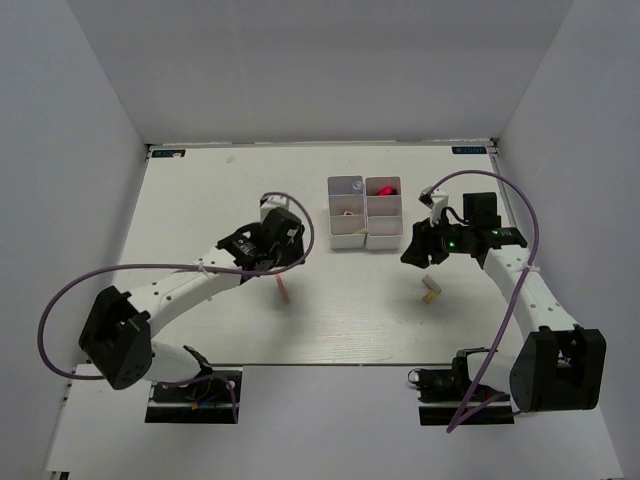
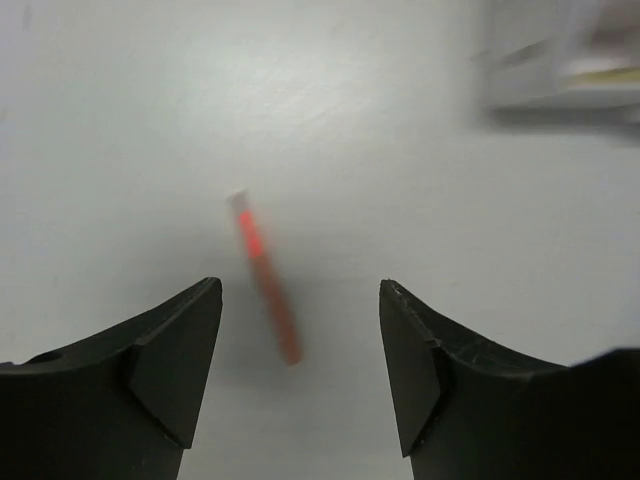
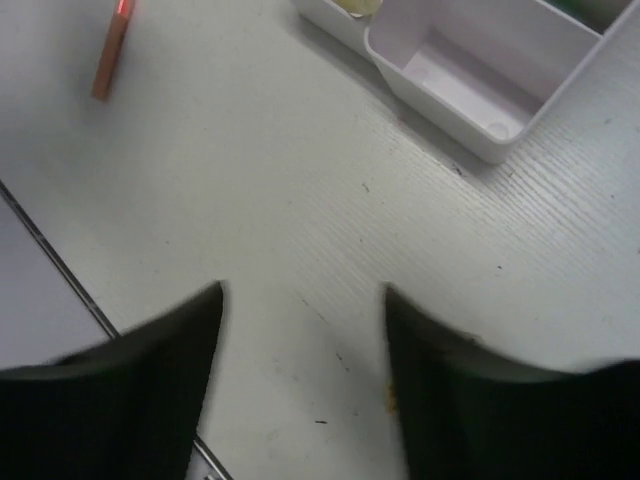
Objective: Sort the stationery into containers
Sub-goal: Pick up the pen from the center of the board.
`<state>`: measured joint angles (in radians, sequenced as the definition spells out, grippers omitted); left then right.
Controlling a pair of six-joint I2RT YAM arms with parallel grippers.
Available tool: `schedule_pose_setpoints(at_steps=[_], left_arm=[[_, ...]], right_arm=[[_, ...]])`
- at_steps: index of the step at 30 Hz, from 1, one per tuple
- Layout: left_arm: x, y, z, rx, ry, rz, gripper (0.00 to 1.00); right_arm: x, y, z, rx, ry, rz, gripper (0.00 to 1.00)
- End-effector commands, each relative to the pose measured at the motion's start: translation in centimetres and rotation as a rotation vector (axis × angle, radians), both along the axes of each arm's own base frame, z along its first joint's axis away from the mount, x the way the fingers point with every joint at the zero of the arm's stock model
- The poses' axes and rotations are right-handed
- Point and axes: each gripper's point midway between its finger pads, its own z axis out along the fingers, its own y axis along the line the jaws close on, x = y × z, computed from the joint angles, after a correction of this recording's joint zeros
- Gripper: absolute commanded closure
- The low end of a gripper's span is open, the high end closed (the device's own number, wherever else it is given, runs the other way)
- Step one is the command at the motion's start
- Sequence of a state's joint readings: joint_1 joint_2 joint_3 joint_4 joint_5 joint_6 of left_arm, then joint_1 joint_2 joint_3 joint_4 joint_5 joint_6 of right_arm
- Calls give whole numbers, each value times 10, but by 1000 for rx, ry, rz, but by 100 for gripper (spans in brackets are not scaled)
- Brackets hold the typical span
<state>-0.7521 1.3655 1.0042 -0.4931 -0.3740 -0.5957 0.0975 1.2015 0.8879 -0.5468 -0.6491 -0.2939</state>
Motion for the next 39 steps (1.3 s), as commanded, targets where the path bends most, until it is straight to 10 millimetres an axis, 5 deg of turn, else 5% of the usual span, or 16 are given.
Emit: schedule_pose_setpoints(at_steps=[1,2,3,8,13,30,39], left_arm=[[-37,55,-50,102,199,303,26],[-46,63,-66,161,276,329,26],[-39,54,-58,121,276,353,26],[-30,42,-75,129,330,371,29],[-17,32,-88,80,381,388,31],[-11,43,-127,145,487,410,48],[-29,53,-149,183,546,413,80]], right_arm=[[6,4,22,36,-24,-10,23],[4,2,22,35,-23,-20,23],[4,2,22,35,-31,-19,23],[4,-3,28,48,-58,-52,52],[5,-8,28,57,-53,-74,52],[6,-20,29,97,-39,-105,52],[7,-24,36,126,-50,-115,52]])
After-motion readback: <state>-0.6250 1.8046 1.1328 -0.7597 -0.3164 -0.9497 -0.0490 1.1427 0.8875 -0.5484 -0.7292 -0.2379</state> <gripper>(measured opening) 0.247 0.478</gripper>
